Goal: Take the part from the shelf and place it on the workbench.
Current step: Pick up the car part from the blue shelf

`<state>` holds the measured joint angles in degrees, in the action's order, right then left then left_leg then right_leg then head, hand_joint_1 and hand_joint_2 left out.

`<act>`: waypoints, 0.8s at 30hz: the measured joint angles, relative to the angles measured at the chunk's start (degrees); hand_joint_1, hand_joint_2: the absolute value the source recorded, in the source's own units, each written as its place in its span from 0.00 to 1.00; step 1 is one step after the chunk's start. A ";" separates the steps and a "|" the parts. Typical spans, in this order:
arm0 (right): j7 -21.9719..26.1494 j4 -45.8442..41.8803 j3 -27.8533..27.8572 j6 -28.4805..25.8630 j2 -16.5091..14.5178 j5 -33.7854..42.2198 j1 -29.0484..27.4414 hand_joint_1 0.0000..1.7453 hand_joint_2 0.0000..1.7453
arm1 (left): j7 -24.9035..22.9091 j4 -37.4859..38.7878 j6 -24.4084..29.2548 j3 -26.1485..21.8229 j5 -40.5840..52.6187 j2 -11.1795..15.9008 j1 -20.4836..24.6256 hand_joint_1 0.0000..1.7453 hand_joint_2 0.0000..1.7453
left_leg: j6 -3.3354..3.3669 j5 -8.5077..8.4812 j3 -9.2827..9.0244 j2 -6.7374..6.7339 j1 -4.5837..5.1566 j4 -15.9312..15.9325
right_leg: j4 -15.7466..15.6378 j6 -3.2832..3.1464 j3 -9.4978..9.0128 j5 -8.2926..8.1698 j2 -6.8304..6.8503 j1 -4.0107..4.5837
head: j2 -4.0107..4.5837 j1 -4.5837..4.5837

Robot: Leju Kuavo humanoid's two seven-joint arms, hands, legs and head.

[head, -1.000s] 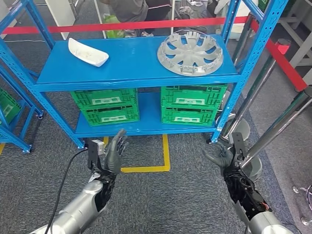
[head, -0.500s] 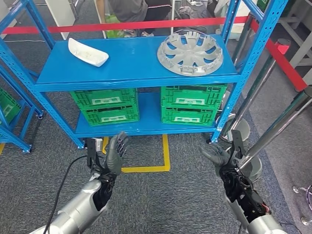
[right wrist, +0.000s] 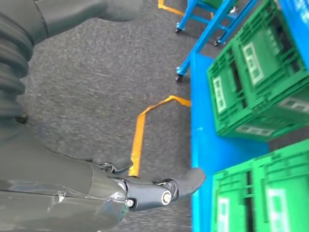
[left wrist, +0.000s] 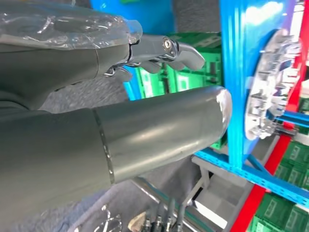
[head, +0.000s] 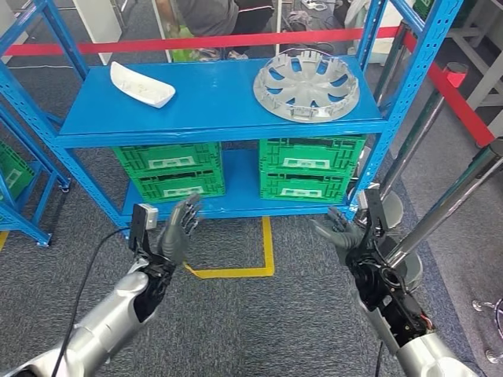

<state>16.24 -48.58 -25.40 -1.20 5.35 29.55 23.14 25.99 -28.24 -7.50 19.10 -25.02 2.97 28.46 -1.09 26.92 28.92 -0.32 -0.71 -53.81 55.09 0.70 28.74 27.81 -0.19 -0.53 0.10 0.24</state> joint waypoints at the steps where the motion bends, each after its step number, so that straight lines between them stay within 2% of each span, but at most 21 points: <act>1: 0.06 0.10 -0.22 0.22 0.00 0.02 0.51 0.00 1.00 | 0.00 -0.25 -0.26 0.10 0.04 0.45 0.23 0.00 0.00 | 0.00 -0.02 0.00 0.01 0.00 0.00 | 0.00 0.00 0.00 0.00 0.00 0.00 | -0.01 0.02; 7: -0.03 0.55 -1.16 0.52 0.00 1.50 2.01 0.00 1.00 | -1.36 -1.86 0.12 0.85 -3.13 1.65 0.14 0.00 0.00 | 0.02 -0.04 0.01 0.02 0.00 0.00 | 0.01 0.00 0.00 0.00 0.01 0.00 | -0.01 0.03; 15: -2.67 0.10 -2.22 -3.15 0.00 3.05 2.11 0.00 1.00 | -2.49 -5.78 6.32 3.05 -10.35 0.29 -2.20 0.00 0.00 | 0.02 -0.03 0.02 0.01 0.02 -0.01 | -0.01 0.01 0.02 -0.01 0.01 -0.02 | -0.01 -0.01; 19: -2.70 -1.26 -2.56 -5.01 0.00 2.34 1.37 0.00 1.00 | -0.59 -7.41 9.00 4.53 -9.02 -0.82 -2.95 0.00 0.00 | 0.02 -0.04 0.02 0.02 0.02 -0.02 | -0.01 0.03 0.05 -0.03 0.01 -0.02 | -0.01 -0.01; 24: -1.95 -5.20 -3.01 -8.08 0.03 -2.21 -0.37 0.00 1.00 | 3.12 -8.77 10.51 6.30 -4.12 -1.52 -3.00 0.00 0.00 | 0.02 -0.04 0.01 -0.03 0.01 -0.02 | -0.01 0.01 0.07 -0.06 -0.02 -0.02 | -0.01 0.02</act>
<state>14.30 -53.78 -28.41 -9.28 5.39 27.34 22.76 29.11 -37.02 3.00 25.40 -29.14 1.45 25.46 -1.07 26.88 28.93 -0.35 -0.70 -53.83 55.08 0.71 28.82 27.76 -0.21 -0.55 0.10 0.26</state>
